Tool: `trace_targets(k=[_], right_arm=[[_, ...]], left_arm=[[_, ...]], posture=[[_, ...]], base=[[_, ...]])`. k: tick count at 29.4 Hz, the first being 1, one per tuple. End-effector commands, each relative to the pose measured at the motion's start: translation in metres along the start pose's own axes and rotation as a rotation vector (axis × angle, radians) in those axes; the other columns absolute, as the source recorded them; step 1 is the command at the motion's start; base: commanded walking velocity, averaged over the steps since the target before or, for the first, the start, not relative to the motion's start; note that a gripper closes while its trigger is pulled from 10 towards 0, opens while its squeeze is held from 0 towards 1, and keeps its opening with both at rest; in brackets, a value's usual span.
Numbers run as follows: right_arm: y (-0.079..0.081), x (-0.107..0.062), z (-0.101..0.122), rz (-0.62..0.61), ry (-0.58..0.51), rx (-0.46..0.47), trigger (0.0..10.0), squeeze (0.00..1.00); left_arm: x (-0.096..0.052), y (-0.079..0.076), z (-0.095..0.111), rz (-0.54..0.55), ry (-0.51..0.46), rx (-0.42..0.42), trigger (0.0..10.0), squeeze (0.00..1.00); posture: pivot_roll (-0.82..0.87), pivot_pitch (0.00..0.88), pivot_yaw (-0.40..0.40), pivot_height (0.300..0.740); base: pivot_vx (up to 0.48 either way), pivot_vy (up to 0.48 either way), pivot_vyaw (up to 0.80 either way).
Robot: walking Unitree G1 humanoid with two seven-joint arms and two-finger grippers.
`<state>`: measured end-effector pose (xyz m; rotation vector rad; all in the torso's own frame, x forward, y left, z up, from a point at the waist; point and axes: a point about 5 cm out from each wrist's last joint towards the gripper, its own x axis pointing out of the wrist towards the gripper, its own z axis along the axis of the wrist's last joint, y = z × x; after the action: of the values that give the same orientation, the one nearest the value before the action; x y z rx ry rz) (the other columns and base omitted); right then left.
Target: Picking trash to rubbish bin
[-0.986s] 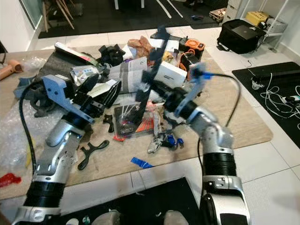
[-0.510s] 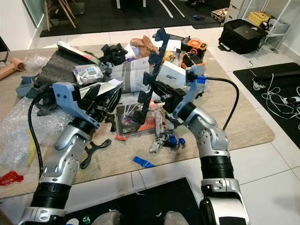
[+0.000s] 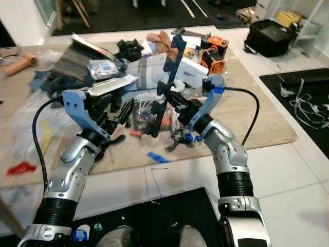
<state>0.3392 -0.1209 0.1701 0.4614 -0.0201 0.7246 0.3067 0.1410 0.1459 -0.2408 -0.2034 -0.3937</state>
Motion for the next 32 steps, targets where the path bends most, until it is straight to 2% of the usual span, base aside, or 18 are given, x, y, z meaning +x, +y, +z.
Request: trace_targets(k=[1, 14, 27, 32], right_arm=[[0.000, 0.001, -0.001, -0.003, 0.001, 0.000, 10.0, 0.00], [-0.002, 0.001, -0.002, -0.014, 0.008, 0.008, 10.0, 0.00], [-0.013, 0.000, -0.005, -0.094, 0.034, 0.013, 10.0, 0.00], [-0.015, -0.001, -0.007, -0.102, 0.046, 0.019, 10.0, 0.00]], left_arm=[[0.000, -0.001, -0.004, -0.007, 0.021, 0.001, 10.0, 0.00], [0.001, -0.002, -0.004, -0.016, 0.020, 0.008, 10.0, 0.00], [0.001, -0.003, -0.004, -0.025, 0.020, 0.007, 10.0, 0.00], [0.001, -0.004, -0.004, -0.041, 0.010, 0.012, 10.0, 0.00]], posture=[[-0.05, 0.000, -0.012, 0.740], [-0.05, 0.000, -0.012, 0.740], [-0.05, 0.000, -0.012, 0.740], [-0.05, 0.000, -0.012, 0.740]], base=[[-0.390, 0.000, 0.00], [-0.394, 0.000, 0.00], [-0.391, 0.000, 0.00], [-0.126, 0.000, -0.73]])
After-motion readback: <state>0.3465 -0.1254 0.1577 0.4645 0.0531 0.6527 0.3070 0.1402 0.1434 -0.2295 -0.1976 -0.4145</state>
